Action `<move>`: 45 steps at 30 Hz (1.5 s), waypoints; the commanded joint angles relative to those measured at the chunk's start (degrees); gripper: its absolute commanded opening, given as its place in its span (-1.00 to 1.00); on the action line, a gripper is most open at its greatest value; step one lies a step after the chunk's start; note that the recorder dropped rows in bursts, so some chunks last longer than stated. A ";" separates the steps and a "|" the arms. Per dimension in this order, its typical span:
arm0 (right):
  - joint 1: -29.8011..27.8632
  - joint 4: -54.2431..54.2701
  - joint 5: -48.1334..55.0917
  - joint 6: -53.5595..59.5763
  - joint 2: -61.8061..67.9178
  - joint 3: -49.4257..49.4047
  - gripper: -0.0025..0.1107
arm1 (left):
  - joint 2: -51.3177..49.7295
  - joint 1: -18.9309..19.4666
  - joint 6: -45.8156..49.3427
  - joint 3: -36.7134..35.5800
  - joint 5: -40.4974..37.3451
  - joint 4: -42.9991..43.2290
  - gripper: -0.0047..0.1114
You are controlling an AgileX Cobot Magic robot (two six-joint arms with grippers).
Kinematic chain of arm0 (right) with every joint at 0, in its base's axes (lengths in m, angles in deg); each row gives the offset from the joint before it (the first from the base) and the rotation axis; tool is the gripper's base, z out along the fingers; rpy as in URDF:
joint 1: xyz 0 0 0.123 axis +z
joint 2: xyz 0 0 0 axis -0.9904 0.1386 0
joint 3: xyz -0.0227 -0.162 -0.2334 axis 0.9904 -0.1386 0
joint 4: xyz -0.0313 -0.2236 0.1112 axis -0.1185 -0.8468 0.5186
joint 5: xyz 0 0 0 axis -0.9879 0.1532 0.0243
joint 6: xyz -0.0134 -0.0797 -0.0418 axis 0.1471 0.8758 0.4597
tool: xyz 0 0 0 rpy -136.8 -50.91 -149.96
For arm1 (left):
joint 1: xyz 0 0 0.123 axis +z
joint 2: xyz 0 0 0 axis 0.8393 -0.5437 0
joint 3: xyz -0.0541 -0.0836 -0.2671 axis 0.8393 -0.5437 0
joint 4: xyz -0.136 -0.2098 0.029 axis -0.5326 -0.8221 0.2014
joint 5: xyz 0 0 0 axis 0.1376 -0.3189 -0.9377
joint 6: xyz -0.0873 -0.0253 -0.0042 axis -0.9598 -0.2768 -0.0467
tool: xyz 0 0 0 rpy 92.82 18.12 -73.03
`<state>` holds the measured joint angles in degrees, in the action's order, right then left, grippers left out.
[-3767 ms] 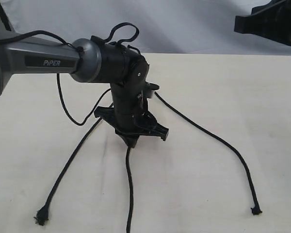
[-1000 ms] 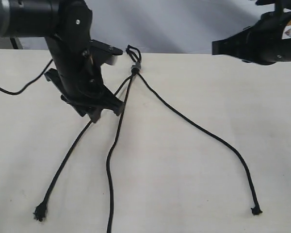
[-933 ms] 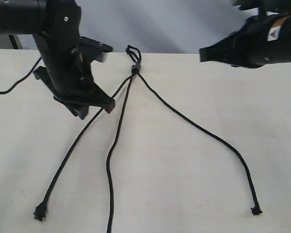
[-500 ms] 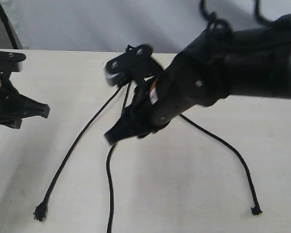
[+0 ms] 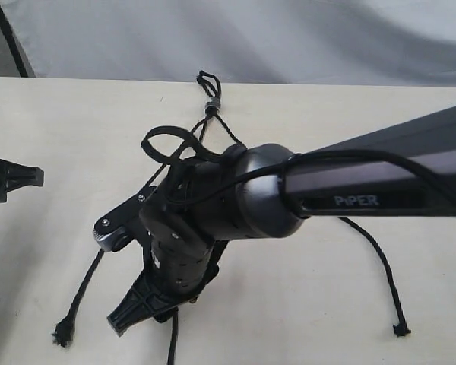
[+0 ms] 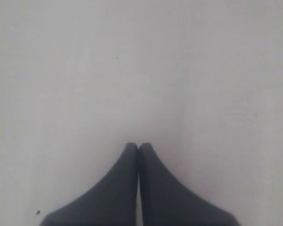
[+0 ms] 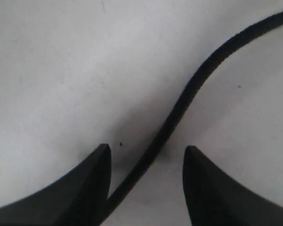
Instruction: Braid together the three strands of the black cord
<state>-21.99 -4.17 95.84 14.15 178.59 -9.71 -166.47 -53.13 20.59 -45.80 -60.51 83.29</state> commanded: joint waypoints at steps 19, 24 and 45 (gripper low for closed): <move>-19.43 -20.13 15.92 6.81 -9.34 4.16 -0.96 | 0.58 0.18 -0.65 -0.34 0.58 -0.19 -0.92; -32.58 -20.40 13.47 8.12 -6.91 4.16 -0.96 | 0.58 0.18 -0.65 -0.34 0.58 -0.33 -0.92; -12.35 22.60 16.84 42.47 -6.22 3.50 -0.96 | 0.58 0.18 -0.40 -0.34 1.00 -0.44 -0.92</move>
<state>-37.21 24.42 111.94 59.70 177.54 -8.74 -166.42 -53.13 20.26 -45.88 -59.68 83.19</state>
